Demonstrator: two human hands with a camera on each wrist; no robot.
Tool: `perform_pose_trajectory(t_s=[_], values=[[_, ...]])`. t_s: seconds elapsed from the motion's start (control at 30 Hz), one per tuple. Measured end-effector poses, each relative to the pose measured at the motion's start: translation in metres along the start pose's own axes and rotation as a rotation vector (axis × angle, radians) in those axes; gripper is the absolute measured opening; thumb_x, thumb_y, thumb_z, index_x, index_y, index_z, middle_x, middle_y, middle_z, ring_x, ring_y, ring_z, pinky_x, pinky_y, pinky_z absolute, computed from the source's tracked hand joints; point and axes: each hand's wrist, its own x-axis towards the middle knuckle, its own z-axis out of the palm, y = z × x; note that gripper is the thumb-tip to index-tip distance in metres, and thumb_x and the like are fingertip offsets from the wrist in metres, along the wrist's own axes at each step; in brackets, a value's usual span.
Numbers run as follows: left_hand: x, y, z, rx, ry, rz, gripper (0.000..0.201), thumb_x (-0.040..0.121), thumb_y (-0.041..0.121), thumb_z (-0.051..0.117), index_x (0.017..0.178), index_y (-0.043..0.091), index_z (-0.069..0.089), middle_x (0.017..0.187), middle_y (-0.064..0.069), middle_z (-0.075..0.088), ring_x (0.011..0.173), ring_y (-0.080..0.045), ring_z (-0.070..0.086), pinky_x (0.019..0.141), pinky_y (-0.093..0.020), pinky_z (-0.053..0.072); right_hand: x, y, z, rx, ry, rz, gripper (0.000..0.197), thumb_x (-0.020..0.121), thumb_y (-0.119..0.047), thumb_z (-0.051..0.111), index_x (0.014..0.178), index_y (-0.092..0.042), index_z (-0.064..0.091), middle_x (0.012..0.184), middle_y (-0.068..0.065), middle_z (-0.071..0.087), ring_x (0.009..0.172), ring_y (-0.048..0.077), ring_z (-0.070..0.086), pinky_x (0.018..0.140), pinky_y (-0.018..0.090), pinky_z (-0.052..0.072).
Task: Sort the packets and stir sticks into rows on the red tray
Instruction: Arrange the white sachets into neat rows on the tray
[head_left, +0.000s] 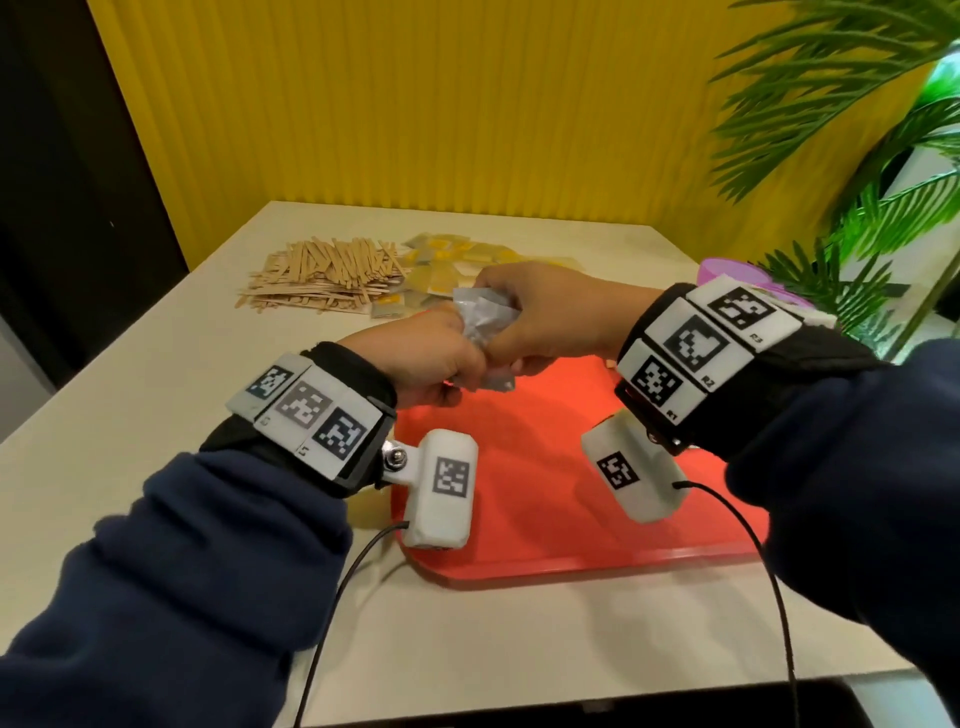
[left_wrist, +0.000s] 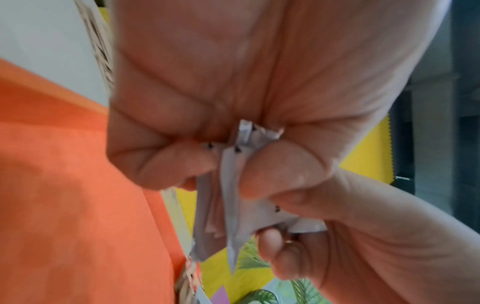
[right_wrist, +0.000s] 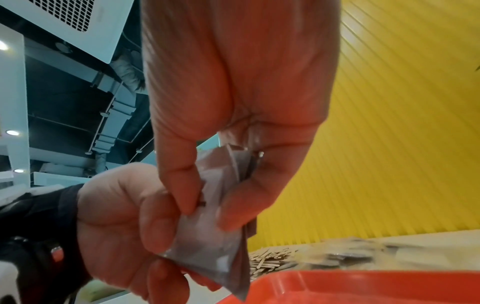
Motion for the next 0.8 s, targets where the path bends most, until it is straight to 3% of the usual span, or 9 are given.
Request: perform_pose_trajectory(t_s=[0.1, 0.23, 0.3, 0.4, 0.47, 0.53, 0.63, 0.73, 0.8], values=[[0.002, 0.011, 0.021, 0.055, 0.027, -0.004, 0.027, 0.065, -0.014, 0.048, 0.07, 0.012, 0.046, 0.061, -0.001, 0.045, 0.063, -0.013, 0.043, 0.048, -0.021, 0.025, -0.021, 0.004, -0.014, -0.131, 0.058, -0.033, 0.025, 0.072, 0.0, 0.066, 0.092, -0.008, 0.054, 0.066, 0.003, 0.053, 0.05, 0.014, 0.051, 0.051, 0.031, 0.048], [0.001, 0.023, 0.06, 0.134, -0.03, -0.013, 0.029, 0.08, -0.014, 0.048, 0.066, 0.011, 0.044, 0.061, 0.0, 0.036, 0.052, -0.007, 0.032, 0.044, -0.019, 0.028, -0.055, 0.018, -0.033, -0.27, 0.073, -0.013, 0.023, 0.07, -0.005, 0.069, 0.078, -0.017, 0.051, 0.061, -0.005, 0.052, 0.045, 0.003, 0.046, 0.044, 0.023, 0.042], [0.0, 0.029, 0.08, 0.118, -0.042, -0.023, 0.017, 0.077, -0.008, 0.056, 0.084, 0.007, 0.052, 0.075, -0.004, 0.045, 0.059, -0.007, 0.04, 0.047, -0.019, 0.033, -0.071, 0.027, -0.04, -0.26, 0.073, 0.029, 0.026, 0.07, -0.003, 0.07, 0.075, -0.019, 0.05, 0.06, -0.005, 0.052, 0.043, 0.002, 0.046, 0.045, 0.023, 0.043], [0.001, 0.033, 0.105, 0.077, -0.054, 0.011, 0.05, 0.064, 0.003, 0.065, 0.112, 0.009, 0.051, 0.09, -0.008, 0.051, 0.075, -0.016, 0.047, 0.056, -0.025, 0.038, -0.095, 0.043, -0.049, -0.206, 0.063, 0.082, 0.023, 0.072, -0.001, 0.068, 0.079, -0.017, 0.052, 0.063, -0.001, 0.055, 0.048, 0.009, 0.052, 0.05, 0.029, 0.048], [0.0, 0.035, 0.117, 0.074, -0.071, 0.052, 0.038, 0.065, -0.001, 0.062, 0.098, 0.015, 0.058, 0.089, -0.012, 0.051, 0.08, -0.02, 0.046, 0.065, -0.032, 0.037, -0.108, 0.052, -0.052, -0.181, 0.069, 0.109, 0.021, 0.073, 0.0, 0.067, 0.084, -0.013, 0.054, 0.065, 0.001, 0.057, 0.05, 0.013, 0.054, 0.049, 0.028, 0.048], [-0.002, 0.034, 0.125, 0.136, -0.059, 0.061, 0.037, 0.057, 0.002, 0.061, 0.093, 0.008, 0.064, 0.084, -0.013, 0.057, 0.078, -0.023, 0.05, 0.07, -0.036, 0.039, -0.117, 0.061, -0.049, -0.196, 0.084, 0.116, 0.019, 0.074, 0.0, 0.065, 0.086, -0.01, 0.055, 0.065, 0.002, 0.057, 0.05, 0.014, 0.053, 0.047, 0.026, 0.046], [-0.001, 0.029, 0.134, 0.342, -0.005, 0.044, 0.034, 0.068, -0.008, 0.06, 0.102, -0.005, 0.063, 0.075, -0.007, 0.059, 0.063, -0.019, 0.047, 0.059, -0.027, 0.037, -0.121, 0.071, -0.038, -0.354, 0.109, 0.118, 0.018, 0.074, -0.008, 0.067, 0.084, -0.013, 0.052, 0.07, -0.001, 0.054, 0.06, 0.015, 0.052, 0.05, 0.023, 0.041], [-0.001, 0.024, 0.139, 0.502, 0.028, 0.013, 0.023, 0.081, -0.006, 0.054, 0.101, 0.002, 0.062, 0.092, -0.011, 0.062, 0.072, -0.019, 0.051, 0.058, -0.026, 0.041, -0.116, 0.078, -0.025, -0.509, 0.045, 0.16, 0.024, 0.077, -0.014, 0.066, 0.077, -0.018, 0.043, 0.072, -0.003, 0.047, 0.073, 0.019, 0.048, 0.052, 0.024, 0.034], [0.0, 0.019, 0.141, 0.614, 0.051, -0.016, 0.031, 0.087, 0.001, 0.053, 0.117, 0.004, 0.058, 0.108, -0.012, 0.061, 0.084, -0.017, 0.051, 0.065, -0.024, 0.046, -0.112, 0.082, -0.019, -0.571, -0.034, 0.205, 0.029, 0.076, -0.016, 0.069, 0.081, -0.021, 0.04, 0.077, -0.003, 0.046, 0.08, 0.019, 0.046, 0.055, 0.026, 0.035]])
